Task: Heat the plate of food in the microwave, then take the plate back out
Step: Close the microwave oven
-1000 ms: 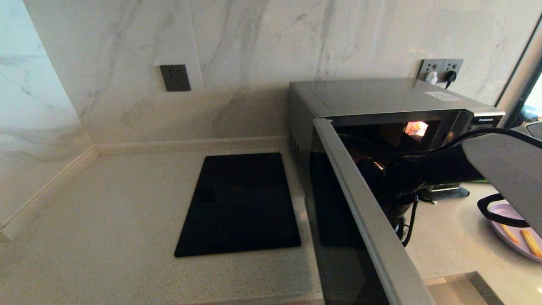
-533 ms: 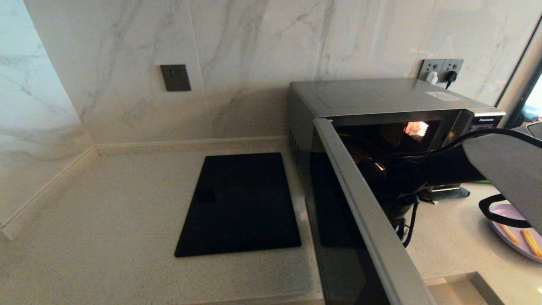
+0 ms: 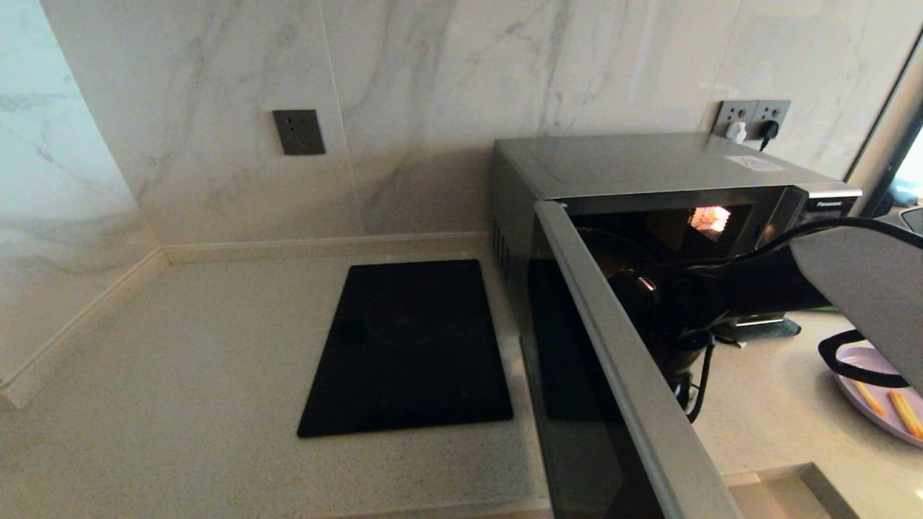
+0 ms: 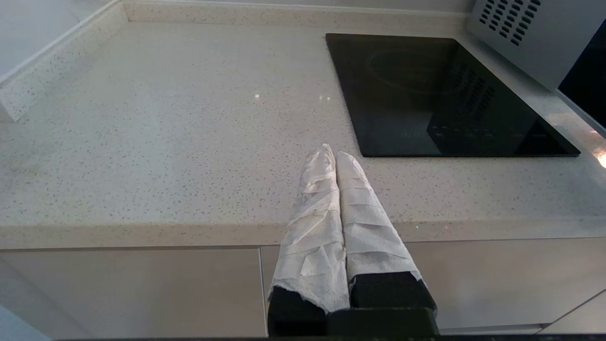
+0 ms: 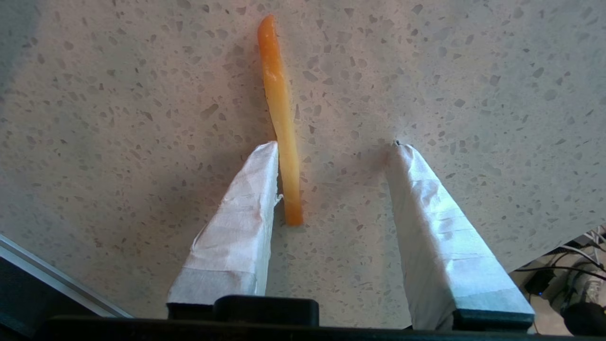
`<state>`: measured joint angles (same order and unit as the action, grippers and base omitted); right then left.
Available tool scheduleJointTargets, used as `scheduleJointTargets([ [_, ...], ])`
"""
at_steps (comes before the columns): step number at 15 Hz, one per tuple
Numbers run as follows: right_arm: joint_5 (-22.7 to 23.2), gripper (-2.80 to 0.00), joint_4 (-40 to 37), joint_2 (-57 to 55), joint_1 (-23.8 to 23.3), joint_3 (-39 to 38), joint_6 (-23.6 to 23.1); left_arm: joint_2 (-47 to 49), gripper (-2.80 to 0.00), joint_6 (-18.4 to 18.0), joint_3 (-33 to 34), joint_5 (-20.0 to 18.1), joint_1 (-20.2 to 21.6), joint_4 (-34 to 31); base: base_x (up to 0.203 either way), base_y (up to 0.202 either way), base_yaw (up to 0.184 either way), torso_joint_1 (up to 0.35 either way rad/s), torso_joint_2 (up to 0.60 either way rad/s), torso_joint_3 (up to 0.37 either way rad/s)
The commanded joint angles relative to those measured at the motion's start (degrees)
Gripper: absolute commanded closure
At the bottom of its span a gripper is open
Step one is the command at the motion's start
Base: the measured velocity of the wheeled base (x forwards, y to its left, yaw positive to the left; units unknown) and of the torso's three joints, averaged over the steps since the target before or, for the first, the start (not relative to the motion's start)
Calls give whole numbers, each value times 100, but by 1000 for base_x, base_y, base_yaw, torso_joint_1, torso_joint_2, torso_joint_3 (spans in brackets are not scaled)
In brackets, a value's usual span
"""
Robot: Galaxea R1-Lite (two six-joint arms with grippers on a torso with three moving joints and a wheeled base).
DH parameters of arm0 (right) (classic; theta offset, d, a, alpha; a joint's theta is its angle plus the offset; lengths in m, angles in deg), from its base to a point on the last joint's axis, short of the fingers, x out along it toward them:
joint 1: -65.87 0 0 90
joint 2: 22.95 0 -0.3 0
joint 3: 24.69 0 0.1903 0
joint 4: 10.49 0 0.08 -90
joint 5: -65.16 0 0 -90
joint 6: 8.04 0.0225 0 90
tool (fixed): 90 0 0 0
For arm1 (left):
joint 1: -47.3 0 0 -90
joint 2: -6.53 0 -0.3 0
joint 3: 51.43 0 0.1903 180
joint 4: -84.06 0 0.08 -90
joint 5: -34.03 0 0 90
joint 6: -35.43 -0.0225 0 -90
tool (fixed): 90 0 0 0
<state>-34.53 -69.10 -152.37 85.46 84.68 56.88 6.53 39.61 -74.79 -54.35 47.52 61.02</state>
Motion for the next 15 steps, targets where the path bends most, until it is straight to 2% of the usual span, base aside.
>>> scheduleJointTargets([
  [1,-15,0,-17,83,-7,-13,22,9,0,4,0,5,4,2,0,0,0,0,0,0],
  [11,-147,0,-35,471,-8,-241,12,1,0,4,0,5,4,2,0,0,0,0,0,0],
  [15,-417,0,-35,745,-178,-311,-98,9,0,4,0,5,4,2,0,0,0,0,0,0],
])
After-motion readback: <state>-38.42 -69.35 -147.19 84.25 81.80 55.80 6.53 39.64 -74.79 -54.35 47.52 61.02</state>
